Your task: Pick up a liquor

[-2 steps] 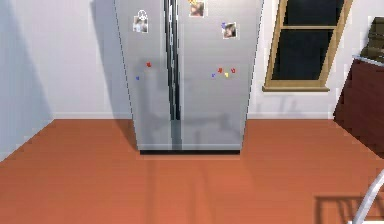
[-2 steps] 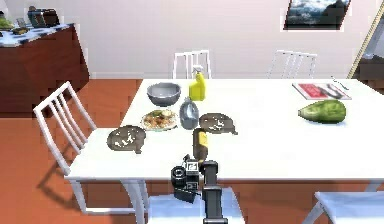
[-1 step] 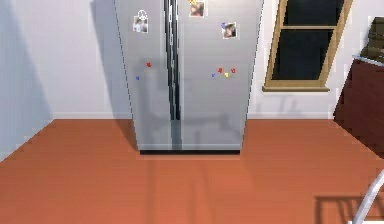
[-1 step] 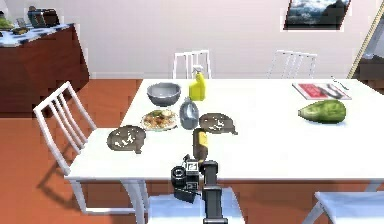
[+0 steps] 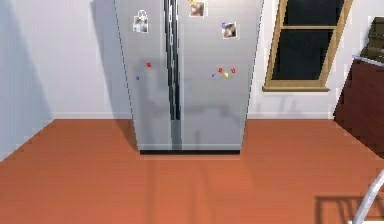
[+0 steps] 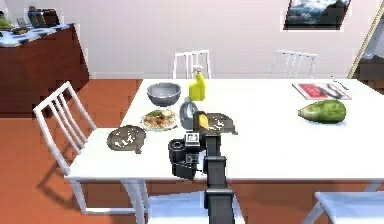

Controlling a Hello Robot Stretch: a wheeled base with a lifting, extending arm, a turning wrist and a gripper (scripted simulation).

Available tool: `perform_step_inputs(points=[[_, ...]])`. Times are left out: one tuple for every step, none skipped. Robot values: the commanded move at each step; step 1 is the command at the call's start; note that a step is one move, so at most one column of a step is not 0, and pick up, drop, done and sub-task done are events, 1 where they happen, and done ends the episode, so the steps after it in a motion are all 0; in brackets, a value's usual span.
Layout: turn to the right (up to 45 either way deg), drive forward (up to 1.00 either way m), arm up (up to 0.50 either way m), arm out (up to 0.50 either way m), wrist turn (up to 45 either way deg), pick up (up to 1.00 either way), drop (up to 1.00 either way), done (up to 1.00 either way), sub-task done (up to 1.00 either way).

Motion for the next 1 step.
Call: perform_step_inputs(points=[[0.0, 0.00, 0.00, 0.00, 0.0, 0.00, 0.00, 1.00, 0.00]])
